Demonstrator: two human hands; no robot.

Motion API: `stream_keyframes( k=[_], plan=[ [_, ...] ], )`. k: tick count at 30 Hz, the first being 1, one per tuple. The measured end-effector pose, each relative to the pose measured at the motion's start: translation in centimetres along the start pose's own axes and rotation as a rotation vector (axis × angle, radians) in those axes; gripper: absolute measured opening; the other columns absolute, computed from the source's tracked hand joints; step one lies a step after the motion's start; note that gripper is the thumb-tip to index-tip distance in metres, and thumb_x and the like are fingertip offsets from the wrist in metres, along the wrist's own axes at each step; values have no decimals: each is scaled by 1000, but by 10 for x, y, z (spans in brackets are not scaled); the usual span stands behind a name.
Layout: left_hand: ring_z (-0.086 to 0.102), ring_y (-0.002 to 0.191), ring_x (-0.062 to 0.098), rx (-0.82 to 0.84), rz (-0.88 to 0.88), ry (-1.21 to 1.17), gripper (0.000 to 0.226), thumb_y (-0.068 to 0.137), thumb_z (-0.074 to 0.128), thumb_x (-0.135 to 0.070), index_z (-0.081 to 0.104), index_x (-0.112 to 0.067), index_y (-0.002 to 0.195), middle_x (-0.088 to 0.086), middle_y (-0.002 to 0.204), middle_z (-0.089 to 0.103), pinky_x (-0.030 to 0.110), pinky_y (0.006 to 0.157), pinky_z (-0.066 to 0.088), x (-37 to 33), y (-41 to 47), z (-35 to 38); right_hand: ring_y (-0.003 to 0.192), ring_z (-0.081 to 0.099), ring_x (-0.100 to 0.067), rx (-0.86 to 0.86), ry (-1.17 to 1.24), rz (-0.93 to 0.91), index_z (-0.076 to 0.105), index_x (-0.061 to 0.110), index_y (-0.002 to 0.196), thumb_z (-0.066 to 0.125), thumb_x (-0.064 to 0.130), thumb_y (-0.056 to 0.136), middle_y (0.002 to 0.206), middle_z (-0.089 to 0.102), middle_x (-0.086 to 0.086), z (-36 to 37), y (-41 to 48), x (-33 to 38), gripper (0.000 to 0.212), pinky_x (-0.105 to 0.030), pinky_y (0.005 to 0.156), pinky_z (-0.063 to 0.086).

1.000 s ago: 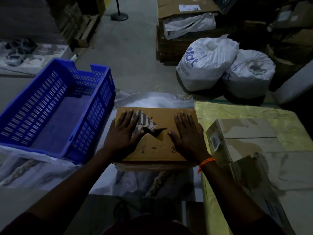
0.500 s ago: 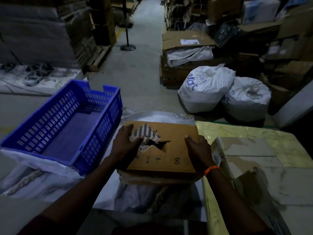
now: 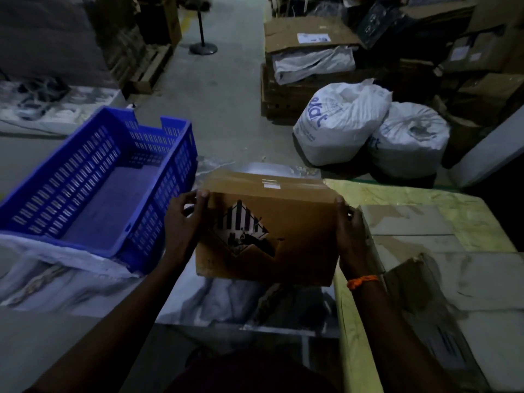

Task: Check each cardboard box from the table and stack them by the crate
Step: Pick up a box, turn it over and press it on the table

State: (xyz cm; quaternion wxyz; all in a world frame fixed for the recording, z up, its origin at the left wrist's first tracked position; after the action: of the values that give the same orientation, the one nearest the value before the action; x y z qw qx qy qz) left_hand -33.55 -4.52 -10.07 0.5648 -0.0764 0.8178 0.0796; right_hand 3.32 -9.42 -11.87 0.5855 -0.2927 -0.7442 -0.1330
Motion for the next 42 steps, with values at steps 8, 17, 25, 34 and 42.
stream_keyframes(
  k=[8,17,25,34,42],
  plan=[
    [60,103,2,147,-222,-131,42,88,72,-49,62,-25,121,-10,122,59,43,97,54,42,-38,-9,112,64,3,196,36,21,59,10,141,56,13,103,121,65,16,-21,-28,-42,38,-26,87,56],
    [63,122,14,138,-210,-158,63,73,81,-63,59,-32,123,-9,133,63,47,98,56,77,-63,-10,113,64,-9,155,101,21,52,28,143,64,8,97,124,60,19,-12,-61,-66,51,-32,86,57],
    [50,131,14,128,26,107,73,88,64,-58,44,-19,146,3,147,50,40,105,46,57,-58,-3,135,44,-30,32,-455,-287,45,14,148,65,46,91,149,44,-13,-4,-57,-40,68,-45,107,44],
    [9,157,26,561,518,814,80,96,20,-63,17,-19,163,4,170,13,59,124,8,16,-9,83,159,2,-28,471,-1093,-586,9,28,164,17,68,99,173,4,-7,117,-40,-4,78,-61,123,4],
    [6,157,22,527,582,953,69,103,15,-56,19,-20,162,1,171,8,55,123,1,23,-10,97,159,-6,-22,455,-1127,-616,3,36,164,15,64,104,173,-3,0,128,-36,-14,67,-59,123,-8]
  ],
)
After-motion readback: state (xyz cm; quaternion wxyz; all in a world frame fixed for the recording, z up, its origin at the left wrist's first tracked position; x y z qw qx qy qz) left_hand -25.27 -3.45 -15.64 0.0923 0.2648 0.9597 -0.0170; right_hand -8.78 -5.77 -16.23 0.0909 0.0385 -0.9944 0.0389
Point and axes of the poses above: each hand's wrist, its own y-axis towards the middle knuckle, its own z-axis out of the palm, x = y × z, the point moved 6 cm from there along y, towards the middle knuckle
